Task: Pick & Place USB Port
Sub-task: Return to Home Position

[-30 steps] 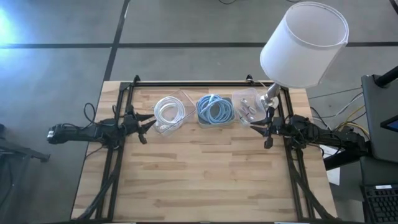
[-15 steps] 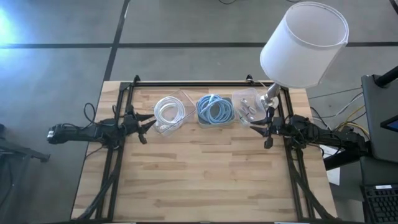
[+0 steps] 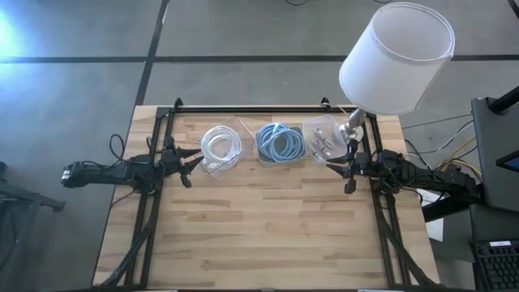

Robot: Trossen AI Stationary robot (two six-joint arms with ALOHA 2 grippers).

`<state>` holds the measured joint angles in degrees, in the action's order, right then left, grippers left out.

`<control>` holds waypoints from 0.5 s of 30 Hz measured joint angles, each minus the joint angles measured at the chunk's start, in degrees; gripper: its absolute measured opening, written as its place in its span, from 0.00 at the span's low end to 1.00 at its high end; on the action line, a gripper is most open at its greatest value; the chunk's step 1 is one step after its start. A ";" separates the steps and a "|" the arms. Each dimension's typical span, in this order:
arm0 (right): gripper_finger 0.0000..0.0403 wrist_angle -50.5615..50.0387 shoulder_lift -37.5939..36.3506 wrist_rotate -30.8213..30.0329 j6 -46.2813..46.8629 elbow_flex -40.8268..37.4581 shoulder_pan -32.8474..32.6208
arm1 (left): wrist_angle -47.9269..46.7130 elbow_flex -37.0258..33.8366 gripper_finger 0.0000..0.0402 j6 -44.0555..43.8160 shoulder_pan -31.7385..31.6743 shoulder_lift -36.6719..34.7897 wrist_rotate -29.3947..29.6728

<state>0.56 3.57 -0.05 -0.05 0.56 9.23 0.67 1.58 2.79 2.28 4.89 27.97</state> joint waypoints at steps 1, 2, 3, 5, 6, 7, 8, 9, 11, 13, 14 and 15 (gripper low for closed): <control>0.17 0.00 0.00 0.00 0.00 0.00 0.01 | 0.00 0.00 0.33 0.00 0.00 0.00 0.00; 0.17 0.02 0.00 -0.01 0.00 0.00 0.01 | 0.00 0.00 0.33 0.00 0.00 0.00 0.00; 0.17 0.00 0.00 0.00 0.00 0.00 0.00 | 0.00 0.01 0.33 0.00 0.00 0.00 0.00; 0.18 0.00 0.00 0.00 0.00 0.00 0.00 | 0.00 0.00 0.33 0.00 0.00 0.00 0.00; 0.18 0.00 0.00 0.00 0.00 0.00 0.00 | 0.00 0.00 0.33 0.00 0.00 0.00 0.00; 0.19 0.00 0.00 0.00 0.00 0.00 0.00 | 0.00 0.00 0.33 0.00 0.00 0.00 0.00; 0.19 0.00 0.00 0.00 0.00 0.00 0.02 | 0.00 0.00 0.33 0.02 0.00 0.00 0.00; 0.20 0.00 0.00 -0.01 0.00 0.00 0.00 | 0.00 0.00 0.33 0.00 0.00 0.00 0.00; 0.21 0.01 0.00 0.00 0.00 0.00 0.01 | 0.00 0.00 0.33 0.00 0.00 0.00 0.00; 0.21 0.00 0.00 0.00 0.00 0.00 0.02 | 0.00 0.00 0.33 0.00 0.00 0.00 0.00; 0.21 0.02 0.00 0.00 0.00 0.00 0.01 | 0.00 0.01 0.33 0.00 0.00 0.00 0.00; 0.22 0.01 0.00 -0.01 0.00 0.00 0.01 | 0.01 0.02 0.33 0.00 0.00 0.00 0.00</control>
<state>0.57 3.57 -0.06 -0.05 0.56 9.25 0.68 1.61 2.79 2.28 4.89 27.97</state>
